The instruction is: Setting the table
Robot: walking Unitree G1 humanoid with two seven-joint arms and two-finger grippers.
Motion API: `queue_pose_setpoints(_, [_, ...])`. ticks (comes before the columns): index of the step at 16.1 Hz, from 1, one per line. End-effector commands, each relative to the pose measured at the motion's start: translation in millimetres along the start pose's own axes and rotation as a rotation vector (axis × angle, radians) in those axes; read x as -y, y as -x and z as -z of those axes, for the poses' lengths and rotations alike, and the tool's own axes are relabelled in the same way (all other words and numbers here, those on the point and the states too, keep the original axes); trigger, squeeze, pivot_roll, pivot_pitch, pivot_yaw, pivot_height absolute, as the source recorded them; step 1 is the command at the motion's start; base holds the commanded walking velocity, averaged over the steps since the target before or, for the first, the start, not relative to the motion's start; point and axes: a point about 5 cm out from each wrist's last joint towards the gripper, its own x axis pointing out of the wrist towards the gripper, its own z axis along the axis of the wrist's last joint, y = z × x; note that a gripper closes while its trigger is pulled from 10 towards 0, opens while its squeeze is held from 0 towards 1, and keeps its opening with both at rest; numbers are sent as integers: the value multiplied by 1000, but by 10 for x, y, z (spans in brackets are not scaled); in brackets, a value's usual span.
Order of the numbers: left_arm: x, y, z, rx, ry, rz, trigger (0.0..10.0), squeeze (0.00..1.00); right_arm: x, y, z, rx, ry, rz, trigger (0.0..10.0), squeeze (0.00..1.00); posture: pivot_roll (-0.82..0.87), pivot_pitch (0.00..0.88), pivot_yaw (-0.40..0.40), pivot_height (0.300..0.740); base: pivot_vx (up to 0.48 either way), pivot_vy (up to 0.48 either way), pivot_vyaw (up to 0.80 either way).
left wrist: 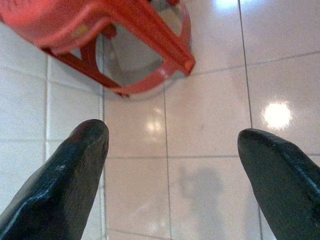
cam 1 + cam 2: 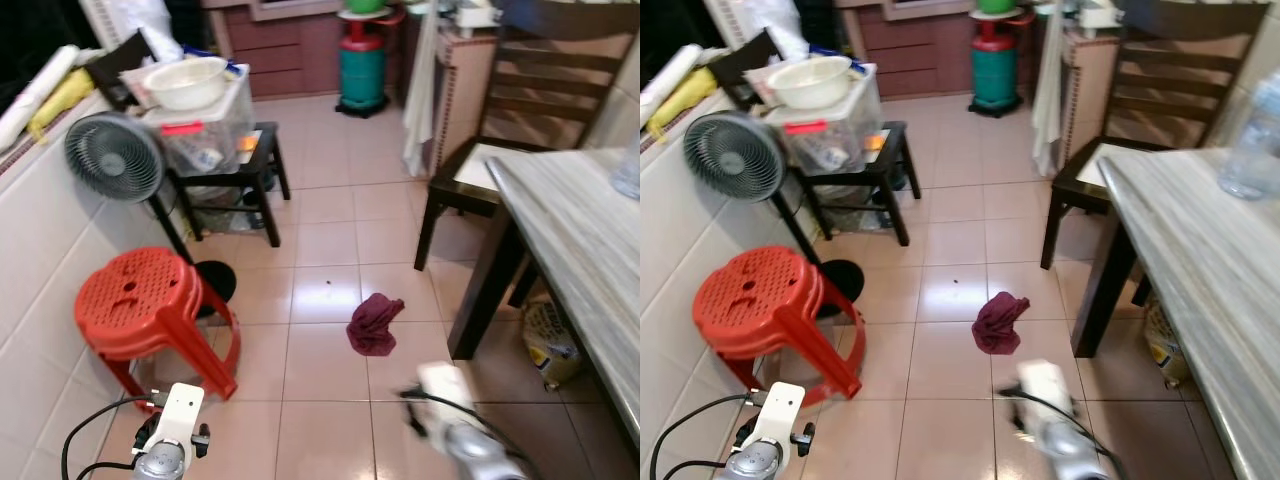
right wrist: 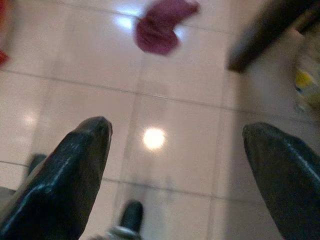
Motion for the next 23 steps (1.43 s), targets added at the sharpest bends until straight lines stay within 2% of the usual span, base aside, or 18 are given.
queue_pose_setpoints(1, [-81, 6, 59, -26, -15, -12, 10000, 0, -133, 8, 64, -40, -6, -51, 10000, 0, -111, 9, 63, 740, 0, 0, 0])
queue_pose_setpoints(3, [-64, 11, 94, -49, 5, -22, 10000, 0, -98, 43, 212, -91, 74, -80, 10000, 0, -103, 0, 25, 740, 0, 0, 0])
queue_pose_setpoints(6, [43, 13, 78, -48, 59, -14, 10000, 0, -71, 46, 222, -98, 136, -115, 10000, 0, -85, 0, -30, 740, 0, 0, 0])
queue_pose_setpoints(9, [144, 35, 138, -67, 70, 6, 10000, 0, -44, 37, 193, -98, 228, -120, 10000, 0, -74, 0, -51, 740, 0, 0, 0])
queue_pose_setpoints(12, [90, 54, 233, -92, 51, 6, 10000, 0, -111, 6, 71, -73, 174, -144, 10000, 0, -74, 0, -41, 740, 0, 0, 0])
queue_pose_setpoints(14, [47, 52, 239, -96, 30, 4, 10000, 0, -127, 6, 75, -78, 146, -142, 10000, 0, -76, 0, -31, 740, 0, 0, 0])
queue_pose_setpoints(17, [-15, 41, 215, -91, 9, -1, 10000, 0, -173, 45, 226, -114, 137, -147, 10000, 0, -77, 0, -16, 740, 0, 304, -690])
queue_pose_setpoints(21, [-28, 30, 180, -84, 0, 1, 10000, 0, -106, 96, 404, -163, 146, -129, 10000, 0, -84, 0, -6, 740, 0, 319, -800])
queue_pose_setpoints(23, [-12, 31, 180, -86, -8, 10, 10000, 0, -112, 99, 413, -164, 141, -126, 10000, 0, -91, 0, 1, 740, 0, 334, -653])
